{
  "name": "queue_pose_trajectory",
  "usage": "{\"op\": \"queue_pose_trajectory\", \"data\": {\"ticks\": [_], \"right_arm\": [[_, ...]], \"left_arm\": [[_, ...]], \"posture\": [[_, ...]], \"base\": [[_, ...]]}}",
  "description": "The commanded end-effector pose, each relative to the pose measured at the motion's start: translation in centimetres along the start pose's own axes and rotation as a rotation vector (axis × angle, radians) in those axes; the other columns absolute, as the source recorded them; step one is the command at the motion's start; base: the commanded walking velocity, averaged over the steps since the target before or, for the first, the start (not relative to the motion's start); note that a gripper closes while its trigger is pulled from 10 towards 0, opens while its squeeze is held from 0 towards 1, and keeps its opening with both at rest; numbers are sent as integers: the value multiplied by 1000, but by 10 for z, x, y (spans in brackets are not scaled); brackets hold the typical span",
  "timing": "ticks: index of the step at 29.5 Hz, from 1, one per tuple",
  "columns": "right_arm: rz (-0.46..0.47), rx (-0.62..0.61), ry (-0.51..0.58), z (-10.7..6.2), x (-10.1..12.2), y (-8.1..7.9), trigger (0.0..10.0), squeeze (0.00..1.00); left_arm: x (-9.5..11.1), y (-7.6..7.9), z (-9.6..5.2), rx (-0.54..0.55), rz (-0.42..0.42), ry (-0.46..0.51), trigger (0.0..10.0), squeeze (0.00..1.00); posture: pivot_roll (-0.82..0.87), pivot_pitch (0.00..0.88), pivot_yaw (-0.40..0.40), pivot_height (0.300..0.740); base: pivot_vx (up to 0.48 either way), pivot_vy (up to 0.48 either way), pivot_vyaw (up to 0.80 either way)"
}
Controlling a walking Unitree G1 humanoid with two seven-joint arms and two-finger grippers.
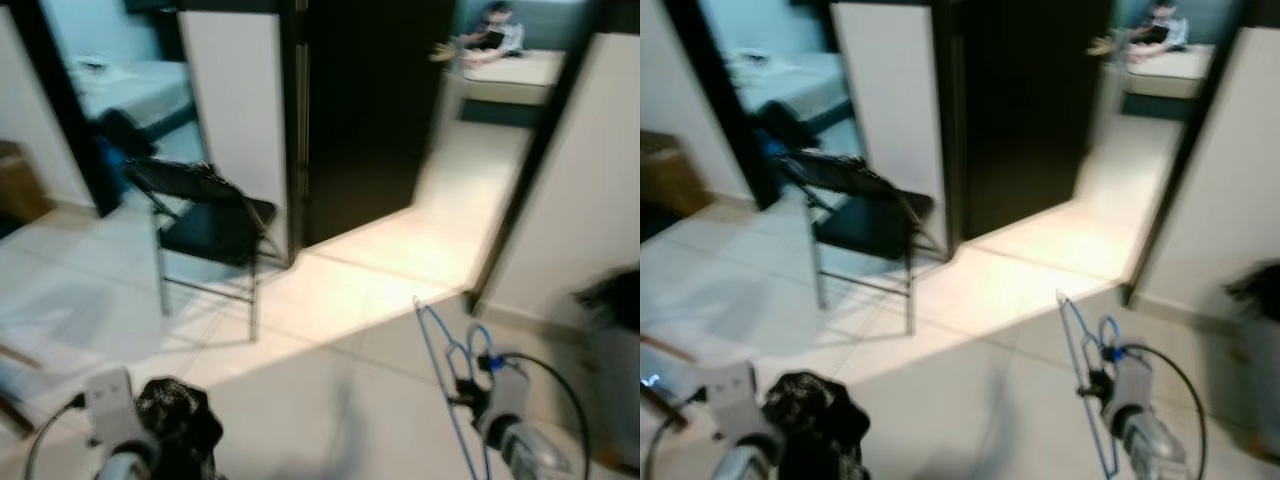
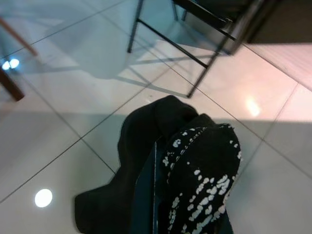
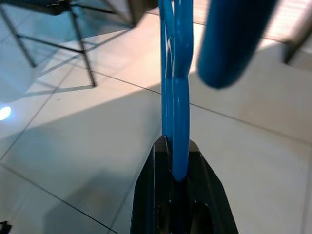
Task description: Hang hanger
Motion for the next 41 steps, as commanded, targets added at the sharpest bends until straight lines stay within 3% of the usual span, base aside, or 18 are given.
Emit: {"op": "queue_pose_trajectory", "data": {"ticks": [1, 9, 12, 15, 18, 19, 22, 23, 24, 25, 27, 28, 30, 31, 33, 38, 39, 41], "right_arm": [[-10, 14, 14, 2, 3, -4, 10000, 0], [-13, 18, 13, 2, 2, -5, 10000, 0], [-13, 21, 14, 2, 1, -6, 10000, 0], [-13, 21, 15, 1, 0, -6, 10000, 0], [-14, 23, 16, 2, 0, -6, 10000, 0], [-14, 23, 16, 2, 0, -6, 10000, 0], [-14, 24, 18, 2, 0, -7, 10000, 0], [-14, 24, 18, 2, 0, -7, 10000, 0], [-13, 24, 18, 2, 0, -7, 10000, 0], [-13, 24, 18, 2, 0, -7, 10000, 0], [-13, 25, 20, 2, 1, -8, 10000, 0], [-13, 25, 20, 2, 1, -8, 10000, 0], [-12, 25, 21, 3, 1, -8, 10000, 0], [-12, 25, 21, 3, 1, -8, 10000, 0], [-12, 25, 23, 3, 1, -9, 10000, 0], [-9, 22, 22, 3, 1, -9, 10000, 0], [-4, 22, 27, 4, 2, -9, 10000, 0], [-4, 22, 27, 4, 2, -9, 10000, 0]], "left_arm": [[4, -4, 0, 10, 17, 22, 10000, 0], [5, -7, -1, 30, 21, 44, 10000, 0], [23, -21, 1, 80, 52, 110, 10000, 0], [31, -23, 2, 85, 58, 136, 10000, 0], [70, -26, 8, 83, 92, 255, 10000, 0], [70, -26, 8, 83, 92, 255, 10000, 0], [104, -24, 10, 78, 94, 355, 10000, 0], [104, -24, 10, 78, 94, 355, 10000, 0], [125, -20, 11, 68, 106, 420, 10000, 0], [125, -20, 11, 68, 106, 420, 10000, 0], [175, -13, 8, 49, 125, 575, 10000, 0], [175, -13, 8, 49, 125, 575, 10000, 0], [215, -9, 1, 43, 132, 698, 10000, 0], [215, -9, 1, 43, 132, 698, 10000, 0], [248, -7, -7, 38, 135, 792, 10000, 0], [274, -4, -16, 27, 142, 865, 10000, 0], [289, -2, -21, 22, 145, 910, 10000, 0], [289, -2, -21, 22, 145, 910, 10000, 0]], "posture": [[31, 0, -32, 740], [43, 0, -31, 740], [47, 0, -23, 740], [47, 0, -23, 740], [58, 0, -22, 740], [58, 0, -22, 740], [55, 0, -21, 740], [55, 0, -21, 740], [55, 0, -20, 740], [55, 0, -20, 740], [54, 0, -16, 740], [54, 0, -16, 740], [55, 0, -14, 740], [55, 0, -14, 740], [53, 0, -13, 740], [53, 0, -11, 740], [49, 0, -8, 740], [49, 0, -8, 740]], "base": [[480, 0, 800], [480, 0, 800], [480, 0, 800], [480, 0, 800], [480, 0, 800], [480, 0, 800], [480, 0, 800], [480, 0, 800], [480, 0, 800], [480, 0, 800], [480, 0, 800], [480, 0, 800], [480, 0, 800], [480, 0, 800], [480, 0, 800], [480, 0, 800], [480, 0, 800], [480, 0, 800]]}}
Point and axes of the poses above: a point about 5 cm out from each wrist's last joint towards the gripper, its own z axis pointing out of the wrist towards the gripper, its own x axis along the axis of the wrist's last joint, y = z × x, the point moved 1 cm from there along z, pointing out of the wrist towards the gripper, and after that the axes turned 5 degrees about z, right-handed, at the moved point
